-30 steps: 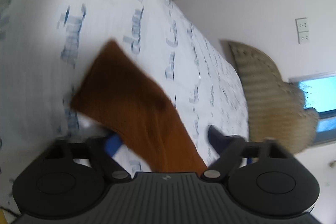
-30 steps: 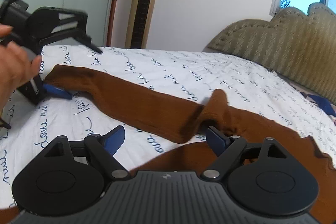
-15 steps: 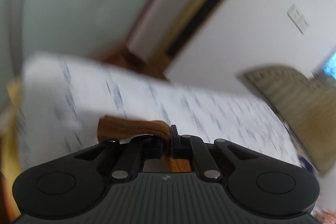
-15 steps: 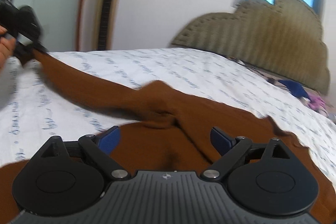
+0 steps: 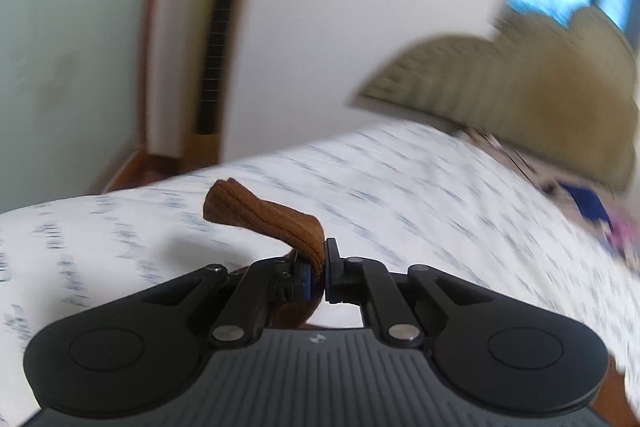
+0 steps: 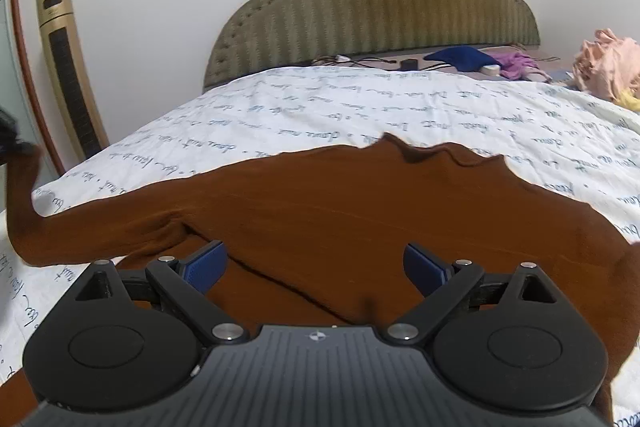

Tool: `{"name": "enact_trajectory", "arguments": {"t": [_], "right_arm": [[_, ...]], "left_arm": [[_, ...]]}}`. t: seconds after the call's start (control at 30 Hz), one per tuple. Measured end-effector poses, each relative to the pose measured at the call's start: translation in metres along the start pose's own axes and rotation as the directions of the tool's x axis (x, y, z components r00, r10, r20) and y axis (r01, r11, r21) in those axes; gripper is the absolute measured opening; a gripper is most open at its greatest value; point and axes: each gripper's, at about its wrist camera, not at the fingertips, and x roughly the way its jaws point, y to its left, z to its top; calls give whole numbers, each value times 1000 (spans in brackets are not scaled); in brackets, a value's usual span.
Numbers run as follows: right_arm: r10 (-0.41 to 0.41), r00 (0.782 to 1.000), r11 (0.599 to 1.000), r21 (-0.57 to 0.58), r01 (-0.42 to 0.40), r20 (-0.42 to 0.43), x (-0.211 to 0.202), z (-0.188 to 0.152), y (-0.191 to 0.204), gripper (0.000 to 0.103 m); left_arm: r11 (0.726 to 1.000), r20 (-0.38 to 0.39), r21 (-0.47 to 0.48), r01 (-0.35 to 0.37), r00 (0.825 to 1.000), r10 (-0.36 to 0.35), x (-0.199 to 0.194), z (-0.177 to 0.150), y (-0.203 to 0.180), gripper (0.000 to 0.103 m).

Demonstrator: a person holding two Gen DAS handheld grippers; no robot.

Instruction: Fold small clothes

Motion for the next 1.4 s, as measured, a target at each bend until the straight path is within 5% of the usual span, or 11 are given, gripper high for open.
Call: {"name": "enact_trajectory", "arguments": {"t": [0.17,0.37,0.47,0.57,0.63,0.7,0.8,0.93,1.1,1.2,1.4], "right_arm": [[-17,1000,999,33,17,-13,-3,-8,-16,94],[-41,999,996,80,41,-1,-13,-15,-34,94],[-53,999,993,104,52,8,-18,-18,-45,94],[-70,998,990,122,68,8,-21,-20,-55,94],[-81,997,988,133,80,5,-23,-22,-62,94],[-92,996,986,140,91,2,-25,-24,-68,94],[-100,995,984,148,99,1,-26,-25,-75,94],[-85,996,981,175,82,7,-24,-22,-79,94],[-7,1000,986,165,6,7,-11,-11,-69,93],[126,991,961,252,-114,-33,7,-4,-70,92],[321,945,836,487,-253,-60,47,0,-78,85]], "left_arm": [[987,-58,121,106,993,-100,-3,-40,-70,6],[937,-188,244,251,960,-208,7,-84,-148,6],[878,-287,316,359,919,-272,9,-107,-181,6],[811,-431,332,481,843,-323,18,-132,-205,11],[775,-491,336,535,802,-341,21,-147,-214,42],[752,-492,335,567,786,-374,20,-152,-215,75],[741,-449,352,572,798,-403,11,-150,-215,84],[792,-369,340,508,846,-384,1,-127,-196,84],[863,-275,354,360,922,-272,-5,-108,-163,84],[882,-201,413,229,967,-157,-13,-113,-143,84],[876,-141,445,186,980,-137,-27,-131,-114,84]]}}
